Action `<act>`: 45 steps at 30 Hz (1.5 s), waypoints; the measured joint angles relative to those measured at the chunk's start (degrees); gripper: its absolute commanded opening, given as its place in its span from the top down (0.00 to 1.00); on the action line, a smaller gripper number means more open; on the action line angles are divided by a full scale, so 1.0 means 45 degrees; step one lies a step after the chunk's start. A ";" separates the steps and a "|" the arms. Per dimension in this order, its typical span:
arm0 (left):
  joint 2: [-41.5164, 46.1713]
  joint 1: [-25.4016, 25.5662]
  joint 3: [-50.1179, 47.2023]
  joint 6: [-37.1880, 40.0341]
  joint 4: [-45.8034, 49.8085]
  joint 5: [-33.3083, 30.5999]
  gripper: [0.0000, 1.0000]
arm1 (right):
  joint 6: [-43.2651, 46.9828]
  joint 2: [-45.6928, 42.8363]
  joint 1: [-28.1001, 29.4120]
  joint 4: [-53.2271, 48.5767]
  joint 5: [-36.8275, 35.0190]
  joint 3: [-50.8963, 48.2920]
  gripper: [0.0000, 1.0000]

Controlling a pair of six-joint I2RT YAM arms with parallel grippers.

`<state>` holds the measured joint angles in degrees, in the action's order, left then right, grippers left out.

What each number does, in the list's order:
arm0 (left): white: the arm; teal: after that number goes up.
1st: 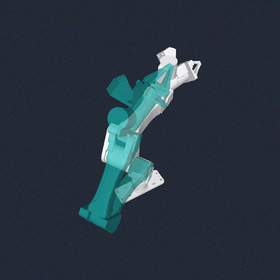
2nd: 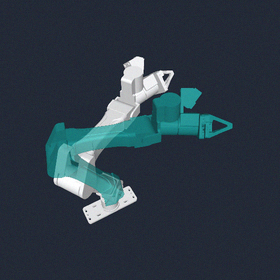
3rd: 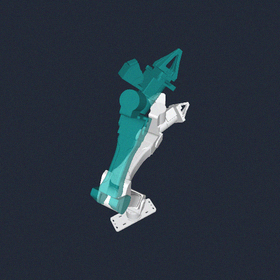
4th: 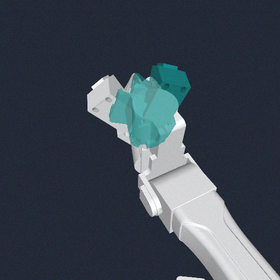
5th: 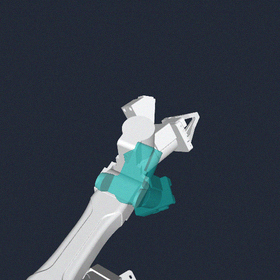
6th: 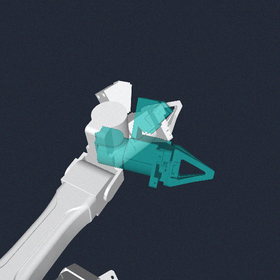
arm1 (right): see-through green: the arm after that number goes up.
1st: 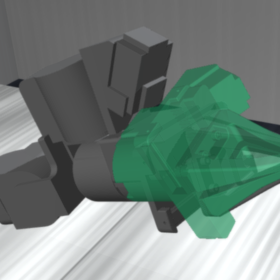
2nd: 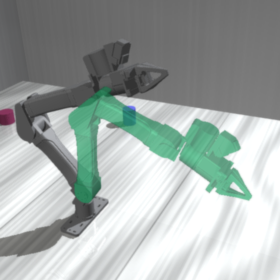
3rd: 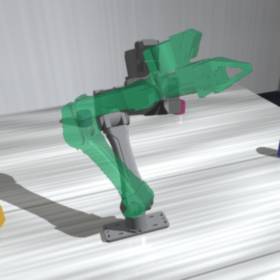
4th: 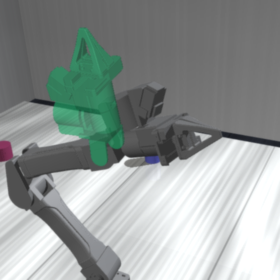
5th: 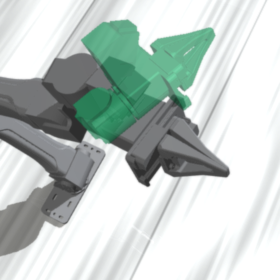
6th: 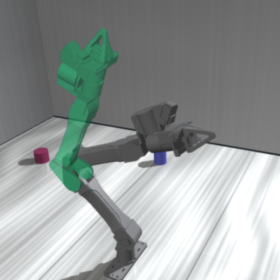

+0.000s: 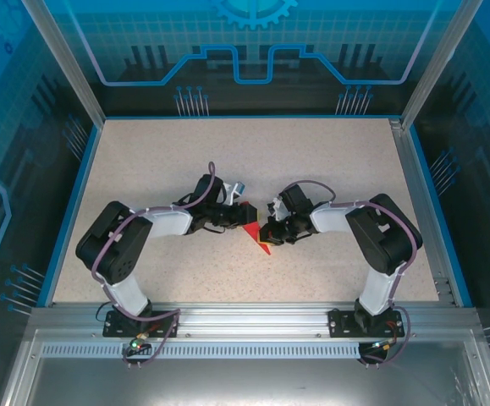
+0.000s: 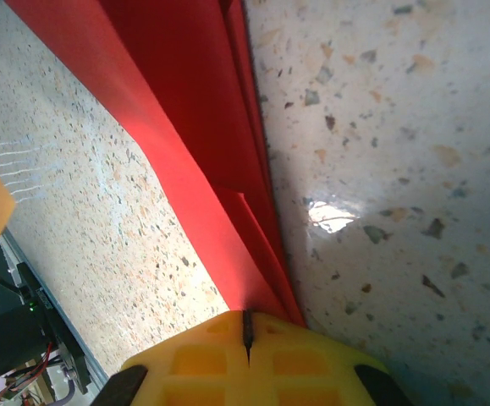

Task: Fold a paper plane with a square sheet of paper (pick it up from the middle)
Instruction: Fold the wing for the fifth time at the center of the table.

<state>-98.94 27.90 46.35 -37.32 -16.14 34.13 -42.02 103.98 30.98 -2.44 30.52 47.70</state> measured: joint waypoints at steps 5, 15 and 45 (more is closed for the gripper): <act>-0.0175 0.0000 0.0000 -0.0053 -0.0170 -0.0015 0.54 | 0.0000 0.0039 0.0000 0.0000 0.0044 0.0024 0.99; -0.1389 0.0000 0.0005 -0.0724 -0.1146 -0.0539 0.55 | 0.0000 0.0141 0.0000 0.0044 0.0199 0.0068 0.99; -0.1987 -0.2035 0.0869 -0.0019 0.0233 -0.1025 0.58 | 0.0121 0.0209 0.0000 -0.0097 0.0272 0.0165 1.00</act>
<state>-107.87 18.74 50.26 -37.41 -15.09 29.52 -41.47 104.92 30.98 -2.87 31.75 48.45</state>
